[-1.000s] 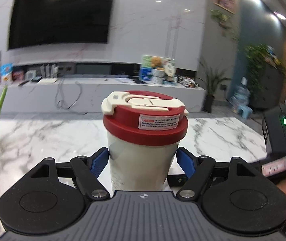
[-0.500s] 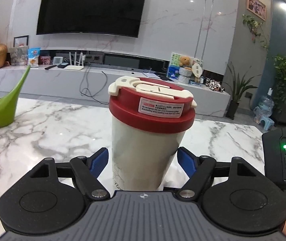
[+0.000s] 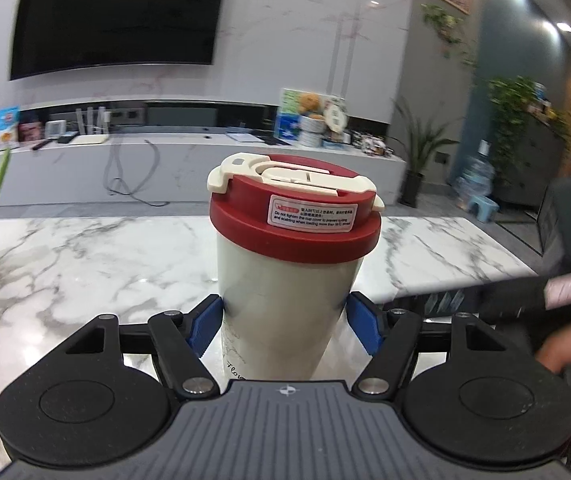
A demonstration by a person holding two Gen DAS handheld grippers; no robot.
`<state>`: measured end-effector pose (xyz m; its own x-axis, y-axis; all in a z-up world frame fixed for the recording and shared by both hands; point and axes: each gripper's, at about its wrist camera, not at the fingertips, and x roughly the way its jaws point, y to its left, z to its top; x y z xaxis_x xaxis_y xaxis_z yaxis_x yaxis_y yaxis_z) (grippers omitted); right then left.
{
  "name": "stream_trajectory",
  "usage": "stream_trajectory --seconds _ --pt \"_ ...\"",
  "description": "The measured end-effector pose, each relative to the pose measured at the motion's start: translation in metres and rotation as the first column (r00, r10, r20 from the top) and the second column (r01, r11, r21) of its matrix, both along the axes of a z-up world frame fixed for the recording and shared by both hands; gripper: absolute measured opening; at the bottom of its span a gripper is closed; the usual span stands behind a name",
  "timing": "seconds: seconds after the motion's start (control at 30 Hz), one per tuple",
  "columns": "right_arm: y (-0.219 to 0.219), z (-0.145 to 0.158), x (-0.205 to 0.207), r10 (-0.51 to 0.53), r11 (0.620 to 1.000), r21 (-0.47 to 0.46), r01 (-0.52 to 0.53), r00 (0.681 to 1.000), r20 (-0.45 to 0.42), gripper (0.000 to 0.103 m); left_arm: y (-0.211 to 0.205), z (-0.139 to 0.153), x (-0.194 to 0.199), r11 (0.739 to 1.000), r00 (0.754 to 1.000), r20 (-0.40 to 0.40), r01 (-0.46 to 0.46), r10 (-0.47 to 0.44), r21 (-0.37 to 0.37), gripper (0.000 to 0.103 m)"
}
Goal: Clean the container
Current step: 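Rotate the tumbler with the left gripper while right gripper wipes its side with the towel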
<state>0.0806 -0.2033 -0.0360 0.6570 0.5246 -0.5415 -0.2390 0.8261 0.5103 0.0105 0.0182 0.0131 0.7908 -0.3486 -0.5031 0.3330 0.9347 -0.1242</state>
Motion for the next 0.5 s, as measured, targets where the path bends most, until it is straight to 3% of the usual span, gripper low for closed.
stream_trajectory --seconds 0.1,0.5 --pt "-0.007 0.020 -0.007 0.005 0.999 0.051 -0.009 0.996 0.088 0.022 0.004 0.001 0.003 0.998 0.998 -0.006 0.057 -0.057 0.013 0.066" --pt "0.001 0.011 -0.011 0.026 0.999 0.038 -0.028 0.998 0.064 0.022 0.006 0.003 0.003 0.996 0.996 -0.016 0.090 -0.090 0.018 0.066"
